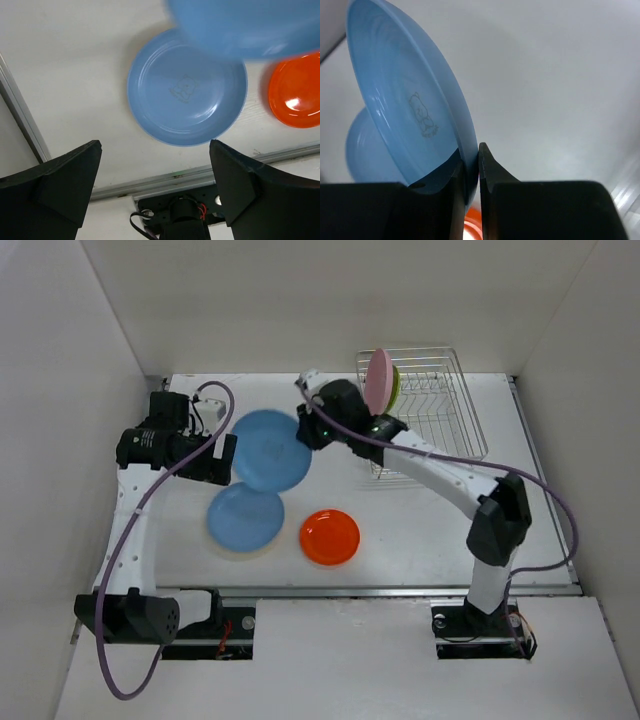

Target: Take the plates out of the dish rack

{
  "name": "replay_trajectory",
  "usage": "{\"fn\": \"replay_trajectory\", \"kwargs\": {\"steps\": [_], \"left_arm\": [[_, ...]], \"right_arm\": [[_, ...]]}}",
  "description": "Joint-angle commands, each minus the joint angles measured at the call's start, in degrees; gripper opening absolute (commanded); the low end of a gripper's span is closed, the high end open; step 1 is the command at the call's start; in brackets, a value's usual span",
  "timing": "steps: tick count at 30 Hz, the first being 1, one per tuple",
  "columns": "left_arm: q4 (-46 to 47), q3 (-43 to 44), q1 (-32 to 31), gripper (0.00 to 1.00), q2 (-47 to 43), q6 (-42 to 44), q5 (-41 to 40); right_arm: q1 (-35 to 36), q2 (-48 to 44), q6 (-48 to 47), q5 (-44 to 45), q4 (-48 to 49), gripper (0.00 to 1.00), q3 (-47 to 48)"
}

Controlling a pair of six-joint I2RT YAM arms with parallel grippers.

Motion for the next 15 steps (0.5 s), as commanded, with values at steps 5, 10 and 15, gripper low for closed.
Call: {"fn": "replay_trajectory", "kwargs": {"steps": [5,10,15], "left_arm": [[0.08,-6.40,-0.24,0.87,3.29,1.51,-7.68],[1.40,-13.34,-0.24,0.77,7.87,3.44,-11.22],[4.82,-16.43,-0.24,0.73,11.31,0.73,-13.85]], "right_arm": [[6.37,5.29,7.64,-24.02,9.78,0.00,-6.94],[6.37,8.98,10.80,-28.25,12.42,0.00,-8.27],[6.37,12.41,13.36,-26.78,12.70,0.00,-7.84]]}}
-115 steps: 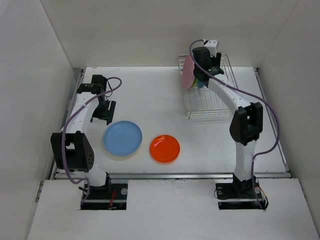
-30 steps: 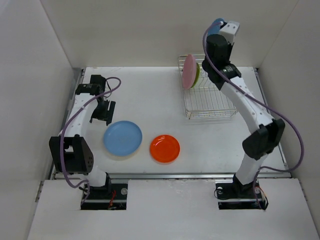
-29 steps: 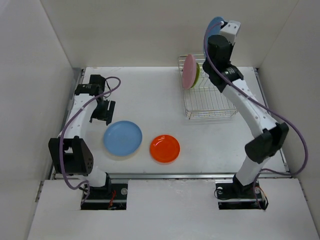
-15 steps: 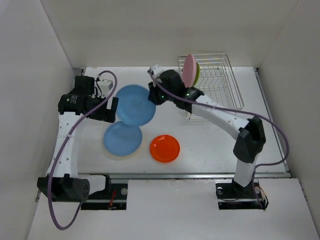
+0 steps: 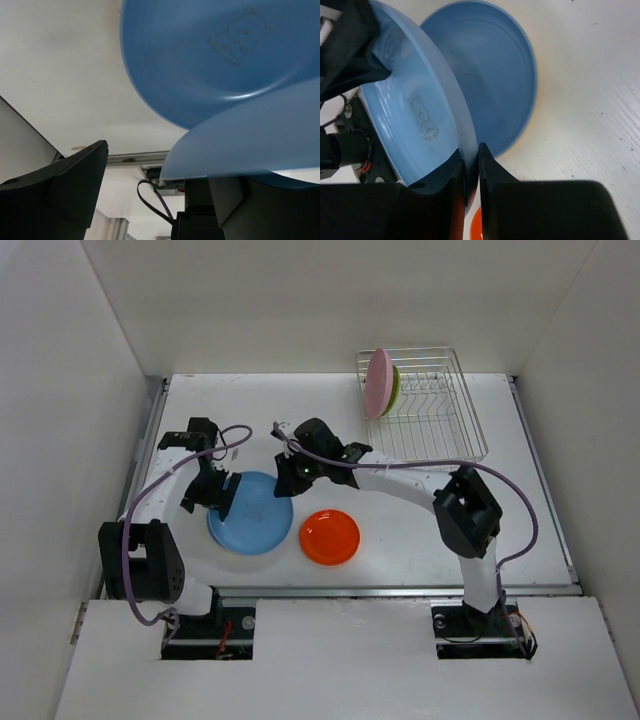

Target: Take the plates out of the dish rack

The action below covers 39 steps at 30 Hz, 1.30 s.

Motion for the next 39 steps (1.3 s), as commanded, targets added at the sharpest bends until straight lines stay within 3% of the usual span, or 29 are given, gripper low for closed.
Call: {"fn": "replay_trajectory", "kwargs": {"steps": [1,6,8,9,10,13,17,27,33,37,38,39], "left_arm": [[2.18,-0.39,0.39,0.73,-0.47,-1.64,-4.06],[1.65,0.85,0.39,0.74,-4.33,-2.34,-3.01],[0.52,2.25,0.39,0.74,-6.44,-2.34,-3.01],[0.51,2.25,0.39,0.75,-6.97,-2.34,-3.01],[-0.27,2.95,0.39,0.75,-6.98,-2.34,-3.53],[-0.98,2.95,0.39,0.77,-8.20,-2.34,-4.06],[-1.51,4.00,0.39,0.78,-8.74,-2.34,-4.58],[-2.21,5.59,0.39,0.79,-12.68,-4.28,-6.86],[1.04,5.06,0.39,0.80,-14.35,-7.44,-10.82],[1.57,5.06,0.39,0.81,-14.36,-7.44,-10.83],[1.57,5.06,0.39,0.81,-14.36,-7.44,-10.83],[1.57,5.06,0.39,0.81,-13.66,-7.44,-10.83]], "right_arm": [[-0.27,2.32,3.39,-2.22,6.47,0.00,3.46],[-0.27,8.12,4.44,-1.69,2.42,0.01,7.61],[-0.27,8.92,4.97,-1.69,2.42,0.09,7.61],[-0.27,9.61,4.97,-1.69,2.42,0.18,7.61],[-0.27,9.62,5.58,-1.08,2.42,0.40,8.31],[0.25,10.15,5.59,1.82,0.84,0.67,8.84],[1.48,8.75,3.13,7.52,-4.60,0.76,11.47],[0.70,-4.52,3.91,38.90,-14.80,0.93,12.18],[-12.91,-8.40,5.24,45.68,-17.08,0.90,17.97],[-21.17,-6.03,6.72,49.29,-18.41,0.55,21.58],[-22.76,-5.16,7.25,49.29,-17.72,0.41,22.19],[-25.82,-5.15,7.78,47.46,-17.01,0.39,22.20]]}}
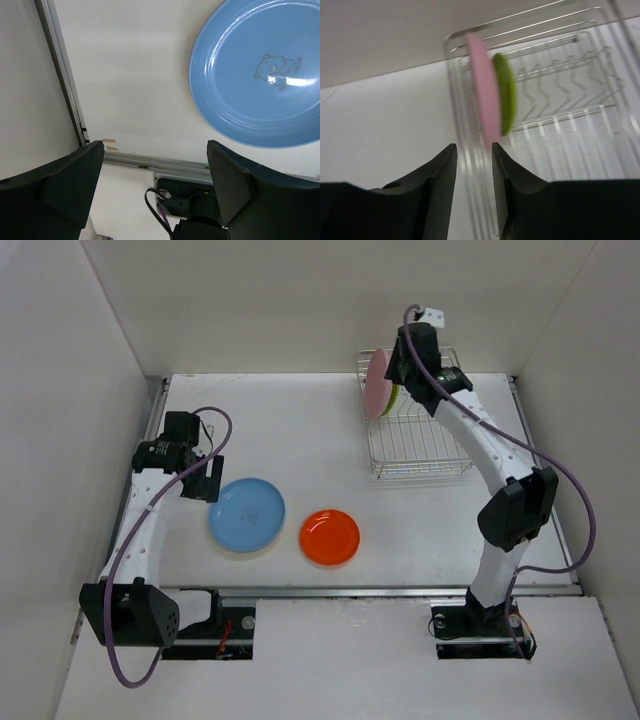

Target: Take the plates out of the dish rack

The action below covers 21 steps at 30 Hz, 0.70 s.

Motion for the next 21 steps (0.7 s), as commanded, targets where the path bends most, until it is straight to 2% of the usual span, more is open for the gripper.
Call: {"fn": "replay_trajectory", "kwargs": {"steps": [1,4,6,11,21], "left_arm": [[0.52,1.79,0.22,0.81,-0.61,-1.10,-1.34],[0.52,2.31,0.22,0.81,1.58,-1.10,-1.86],[0.52,2.84,0.22,0.81,2.64,-1.10,-1.87],[0.52,3.46,0.22,0.81,5.01,-1.10,-1.87],[1.04,2.93,0.22,0.81,6.86,-1.63,-1.87]], "right_arm": [[-4.73,2.08,2.58,1.29,-0.05,0.39,1.61],[-9.13,5.76,4.60,-1.62,1.89,0.49,3.44],[-10.80,8.41,5.31,-1.62,1.90,0.49,5.38],[-14.50,17.02,4.70,-11.55,2.94,0.51,12.15],[-15.55,24.24,5.22,-16.29,5.41,0.51,12.86]]}}
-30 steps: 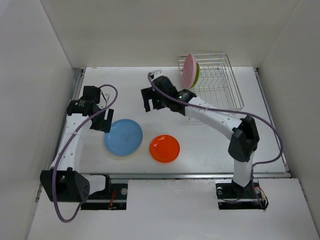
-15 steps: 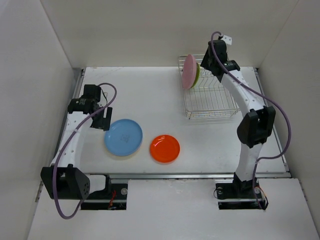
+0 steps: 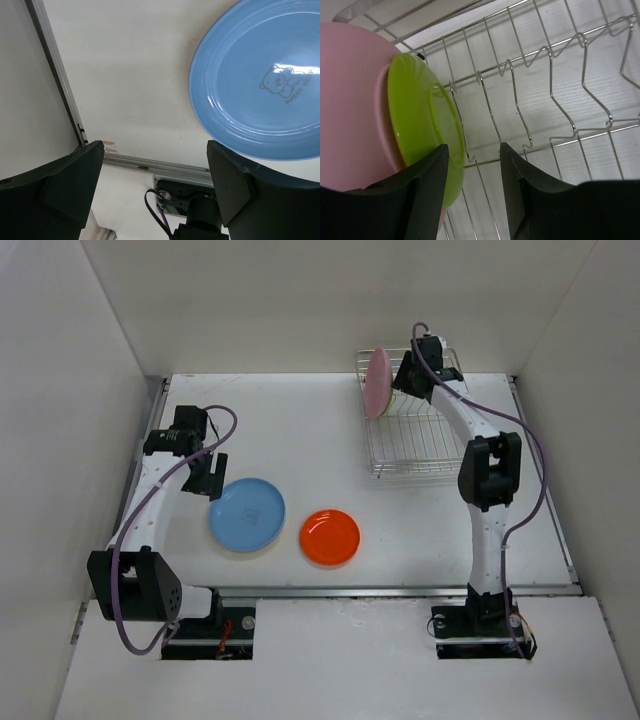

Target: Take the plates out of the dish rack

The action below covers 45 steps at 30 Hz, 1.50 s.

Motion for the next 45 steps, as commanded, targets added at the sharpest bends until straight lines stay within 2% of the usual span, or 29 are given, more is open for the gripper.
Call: {"fn": "replay_trajectory", "kwargs": {"steps": [1,3,10,14,17,23,33,36,37,38,39,40,41,45], "left_arm": [[-0.18,1.86,0.22,0.81,-0.33,-0.82,-0.76],[-0.18,1.86,0.22,0.81,0.19,-0.82,-0.76],[-0.18,1.86,0.22,0.81,0.20,-0.82,-0.76],[-0.70,2.38,0.22,0.81,0.20,-0.82,-0.23],[-0.71,2.38,0.22,0.81,0.20,-0.82,-0.23],[-0.71,2.38,0.22,0.81,-0.85,-0.82,0.30],[-0.71,1.86,0.22,0.81,-0.86,-0.82,0.30],[-0.71,1.86,0.22,0.81,-0.86,-0.82,0.30],[-0.71,1.86,0.22,0.81,-0.86,-0.82,0.30],[-0.71,1.86,0.22,0.81,-0.86,-0.82,0.30],[-0.71,1.86,0.22,0.81,-0.86,-0.82,0.30],[-0.71,1.86,0.22,0.81,-1.38,-0.82,0.30],[-0.71,1.86,0.22,0.81,-1.38,-0.82,0.30],[-1.23,1.86,0.22,0.81,-1.38,-0.82,1.44]], "right_arm": [[0.01,1.61,0.77,-4.65,4.01,0.51,2.87],[0.01,1.62,1.64,-3.44,4.02,0.46,2.87],[0.01,-10.05,2.18,4.04,9.81,0.47,-8.98],[0.01,-16.56,-0.11,1.69,14.21,0.48,-15.31],[0.01,-16.57,-0.64,-0.69,13.69,0.52,-14.71],[0.01,-5.95,-0.64,-3.95,6.31,0.53,-3.73],[0.01,-2.25,1.29,-3.42,6.83,0.48,-3.10],[0.01,-0.93,1.29,-5.09,6.83,0.43,-3.10],[0.01,-0.93,1.29,-5.09,6.83,0.31,-3.10],[0.01,-0.93,1.29,-5.09,6.22,0.24,-3.10],[0.01,-0.93,1.29,-3.96,5.69,0.11,-3.10],[0.01,-2.14,1.29,-2.91,5.69,0.11,-3.71],[0.01,-3.20,2.08,-1.42,5.69,0.01,-4.42],[0.79,-10.67,1.21,3.50,9.90,0.00,-9.60]]}}
